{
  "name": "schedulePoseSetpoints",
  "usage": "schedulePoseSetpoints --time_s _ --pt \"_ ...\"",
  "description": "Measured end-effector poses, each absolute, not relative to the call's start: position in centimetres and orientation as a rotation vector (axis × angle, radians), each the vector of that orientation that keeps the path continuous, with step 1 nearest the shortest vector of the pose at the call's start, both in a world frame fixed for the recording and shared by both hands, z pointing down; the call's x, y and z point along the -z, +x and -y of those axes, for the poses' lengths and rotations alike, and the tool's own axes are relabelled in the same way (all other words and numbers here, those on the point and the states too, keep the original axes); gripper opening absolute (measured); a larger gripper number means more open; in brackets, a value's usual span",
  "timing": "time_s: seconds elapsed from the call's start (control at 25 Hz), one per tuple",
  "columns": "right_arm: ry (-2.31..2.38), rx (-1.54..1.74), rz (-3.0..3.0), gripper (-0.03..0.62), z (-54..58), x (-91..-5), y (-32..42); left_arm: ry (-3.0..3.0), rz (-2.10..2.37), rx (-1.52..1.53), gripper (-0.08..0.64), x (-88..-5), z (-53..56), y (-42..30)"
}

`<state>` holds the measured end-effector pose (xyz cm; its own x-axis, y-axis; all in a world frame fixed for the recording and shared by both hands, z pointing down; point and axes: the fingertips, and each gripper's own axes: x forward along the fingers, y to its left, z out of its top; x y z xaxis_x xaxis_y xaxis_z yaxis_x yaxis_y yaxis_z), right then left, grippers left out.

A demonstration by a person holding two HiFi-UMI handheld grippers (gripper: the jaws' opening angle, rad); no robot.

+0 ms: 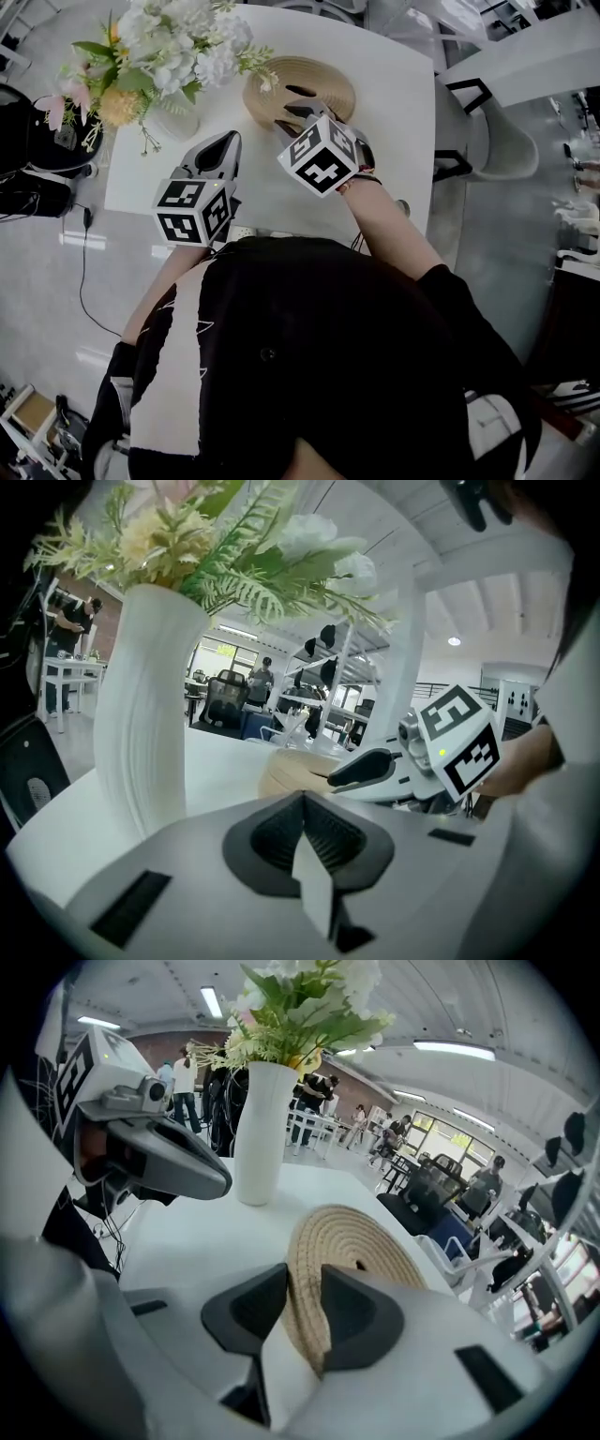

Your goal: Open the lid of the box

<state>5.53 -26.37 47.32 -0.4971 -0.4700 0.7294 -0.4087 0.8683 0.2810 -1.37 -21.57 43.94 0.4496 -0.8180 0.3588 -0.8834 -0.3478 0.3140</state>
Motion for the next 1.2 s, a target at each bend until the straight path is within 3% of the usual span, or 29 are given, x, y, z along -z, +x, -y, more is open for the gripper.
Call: schedulePoseSetpoints --time_s 1.2 --pt "0.721 -0.139 2.228 0.083 26.8 -47.58 6.24 2.251 1.4 -0.18 0.009 -44.19 22.02 -0.95"
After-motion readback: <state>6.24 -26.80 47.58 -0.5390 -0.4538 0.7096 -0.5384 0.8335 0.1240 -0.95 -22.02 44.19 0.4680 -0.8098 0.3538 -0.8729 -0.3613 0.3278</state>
